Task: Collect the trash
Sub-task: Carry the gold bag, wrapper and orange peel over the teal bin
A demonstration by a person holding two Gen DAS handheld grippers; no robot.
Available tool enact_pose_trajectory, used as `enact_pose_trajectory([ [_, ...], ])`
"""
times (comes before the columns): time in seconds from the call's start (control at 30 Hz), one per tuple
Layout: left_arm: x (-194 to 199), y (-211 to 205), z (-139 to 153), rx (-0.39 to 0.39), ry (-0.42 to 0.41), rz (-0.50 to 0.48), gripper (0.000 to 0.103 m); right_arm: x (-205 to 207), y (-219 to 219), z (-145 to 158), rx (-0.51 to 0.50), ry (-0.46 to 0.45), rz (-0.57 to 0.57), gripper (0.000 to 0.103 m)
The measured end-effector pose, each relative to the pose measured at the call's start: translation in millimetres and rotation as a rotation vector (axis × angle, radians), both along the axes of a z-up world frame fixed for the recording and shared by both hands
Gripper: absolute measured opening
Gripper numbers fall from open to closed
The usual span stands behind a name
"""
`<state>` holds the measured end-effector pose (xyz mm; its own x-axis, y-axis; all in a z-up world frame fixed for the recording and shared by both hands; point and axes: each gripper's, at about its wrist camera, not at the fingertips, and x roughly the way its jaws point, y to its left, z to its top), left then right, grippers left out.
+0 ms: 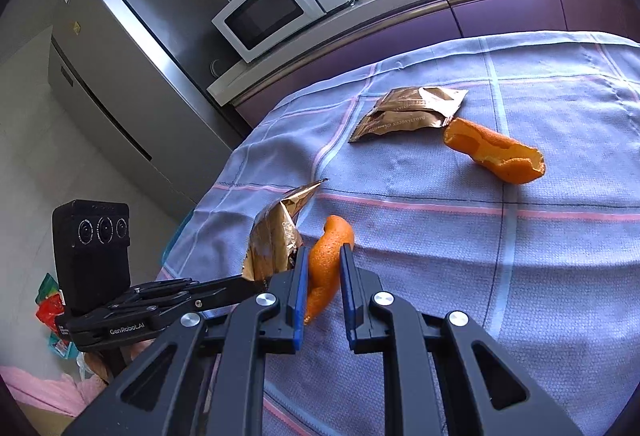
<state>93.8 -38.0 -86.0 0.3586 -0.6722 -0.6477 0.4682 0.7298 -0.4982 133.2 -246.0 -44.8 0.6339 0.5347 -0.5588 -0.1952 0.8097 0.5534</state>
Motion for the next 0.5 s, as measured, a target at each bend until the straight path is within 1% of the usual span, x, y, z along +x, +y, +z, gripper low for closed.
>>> enact_pose_trajectory([
  [0.2, -7.3, 31.1, 17.5, -0.003, -0.060, 0.053, 0.001, 9.2, 17.2, 10.2, 0.007, -0.024, 0.044, 0.014],
  [0.5, -18.6, 101.9, 42.1, -0.015, -0.116, 0.195, 0.001, 30.3, 51.3, 22.9, 0.013, -0.047, 0.111, 0.013],
])
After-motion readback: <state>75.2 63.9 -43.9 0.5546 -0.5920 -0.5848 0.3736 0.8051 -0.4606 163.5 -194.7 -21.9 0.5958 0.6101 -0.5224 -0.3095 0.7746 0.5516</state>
